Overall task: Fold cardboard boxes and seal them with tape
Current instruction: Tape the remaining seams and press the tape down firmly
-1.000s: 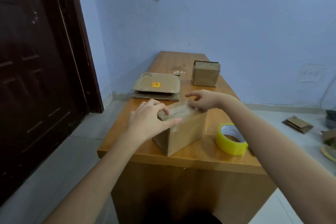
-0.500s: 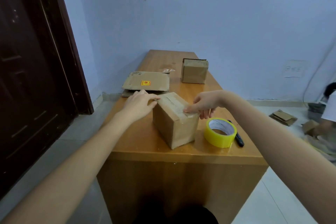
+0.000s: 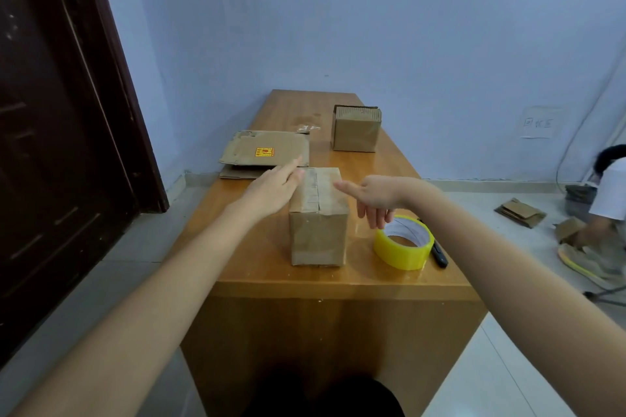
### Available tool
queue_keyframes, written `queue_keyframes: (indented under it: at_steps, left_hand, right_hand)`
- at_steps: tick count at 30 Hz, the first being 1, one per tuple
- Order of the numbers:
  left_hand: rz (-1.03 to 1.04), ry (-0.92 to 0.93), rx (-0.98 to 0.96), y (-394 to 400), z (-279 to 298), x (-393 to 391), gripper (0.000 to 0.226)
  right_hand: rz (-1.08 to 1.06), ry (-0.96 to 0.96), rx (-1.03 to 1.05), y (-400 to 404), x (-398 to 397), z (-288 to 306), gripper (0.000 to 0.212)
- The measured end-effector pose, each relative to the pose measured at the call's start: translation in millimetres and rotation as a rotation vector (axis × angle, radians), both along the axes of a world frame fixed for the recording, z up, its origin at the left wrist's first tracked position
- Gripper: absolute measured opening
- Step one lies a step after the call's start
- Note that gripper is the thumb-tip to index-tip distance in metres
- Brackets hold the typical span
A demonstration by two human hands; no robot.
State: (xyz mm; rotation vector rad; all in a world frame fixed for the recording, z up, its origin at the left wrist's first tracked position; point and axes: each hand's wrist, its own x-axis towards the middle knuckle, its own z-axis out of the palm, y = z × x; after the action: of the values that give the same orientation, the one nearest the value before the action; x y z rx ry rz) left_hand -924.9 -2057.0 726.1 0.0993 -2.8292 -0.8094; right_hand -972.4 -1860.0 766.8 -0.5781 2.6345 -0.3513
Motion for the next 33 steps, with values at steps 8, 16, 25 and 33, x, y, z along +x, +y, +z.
queue_keyframes:
  at_steps: [8, 16, 25, 33]
  left_hand:
    - [-0.041, 0.200, 0.048, -1.1, 11.6, 24.7, 0.051]
    - [-0.191, 0.317, -0.121, 33.1, 30.6, 34.5, 0.037]
    - [-0.311, 0.123, -0.335, 59.2, 32.7, 19.2, 0.040]
    - [-0.488, -0.076, 0.210, 72.9, 46.2, 18.1, 0.043]
  right_hand:
    - [-0.082, 0.317, 0.042, 66.3, -9.0, -22.0, 0.088]
    - [-0.037, 0.301, 0.057, 92.0, -3.7, -71.3, 0.114]
    - [0.065, 0.370, -0.274, 109.7, 9.3, -64.8, 0.093]
    - [0.211, 0.420, -0.560, 122.8, 40.1, -5.8, 0.085]
